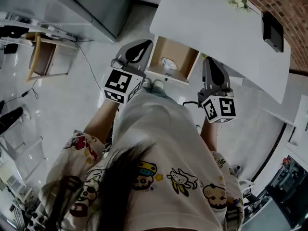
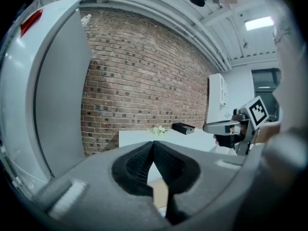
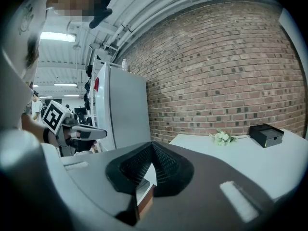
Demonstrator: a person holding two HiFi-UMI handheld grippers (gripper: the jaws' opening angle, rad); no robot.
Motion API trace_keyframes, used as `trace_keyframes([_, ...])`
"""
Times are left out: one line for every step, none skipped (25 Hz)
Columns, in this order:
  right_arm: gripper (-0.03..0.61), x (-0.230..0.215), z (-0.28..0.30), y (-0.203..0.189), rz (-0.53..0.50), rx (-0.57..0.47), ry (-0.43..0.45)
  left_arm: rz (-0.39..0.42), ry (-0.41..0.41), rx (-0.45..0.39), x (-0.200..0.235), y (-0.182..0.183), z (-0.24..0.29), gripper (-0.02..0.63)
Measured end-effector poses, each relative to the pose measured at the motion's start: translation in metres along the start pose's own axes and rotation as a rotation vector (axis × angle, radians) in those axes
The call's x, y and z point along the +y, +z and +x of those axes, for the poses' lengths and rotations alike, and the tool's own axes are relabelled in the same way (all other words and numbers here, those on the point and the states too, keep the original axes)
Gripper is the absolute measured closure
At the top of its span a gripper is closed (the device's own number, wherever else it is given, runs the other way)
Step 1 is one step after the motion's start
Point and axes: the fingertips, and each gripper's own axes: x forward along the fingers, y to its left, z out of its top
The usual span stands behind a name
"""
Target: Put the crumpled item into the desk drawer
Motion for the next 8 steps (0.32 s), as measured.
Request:
trace_keyframes([0.569, -0.0002, -0.0004, 0.0, 0.0, 0.0, -0.001, 0.001, -0.002, 0.001, 0.0007, -0.0007, -0.0009, 0.617])
trace_keyframes([0.569, -0.0006, -0.0008, -0.0001, -0.001, 0.0, -0.003, 0.004, -0.005, 0.003, 0.0012, -0.0014, -0.0016, 0.617])
trace_keyframes([0.569, -0.0011, -0.0012, -0.0005, -0.002, -0.001, -0.005, 0.007, -0.009, 0.004, 0.0014, -0.002, -0.0019, 0.617])
trace_keyframes([0.569, -0.0018, -0.0016, -0.001, -0.003, -0.001, -0.006, 0.01, -0.012, 0.004, 0.0015, -0.0024, -0.0017, 0.617])
trace_keyframes([0.569, -0.0027, -0.0019, -0.0012, -0.006, -0.002, -0.007, 0.014, -0.016, 0.003, 0.0013, -0.0025, -0.0012, 0.617])
trace_keyframes([0.569, -0.0036, -0.0022, -0.0012, -0.008, -0.003, -0.008, 0.018, -0.02, 0.002, 0.001, -0.0022, -0.0004, 0.617])
trace_keyframes([0.569, -0.0045, -0.0025, -0.001, -0.01, -0.004, -0.009, 0.022, -0.024, 0.001, 0.0007, -0.0017, 0.0007, 0.617])
trace_keyframes([0.569, -0.0055, -0.0028, -0.0008, -0.011, -0.006, -0.01, 0.026, -0.028, -0.001, 0.0004, -0.0011, 0.0017, 0.615])
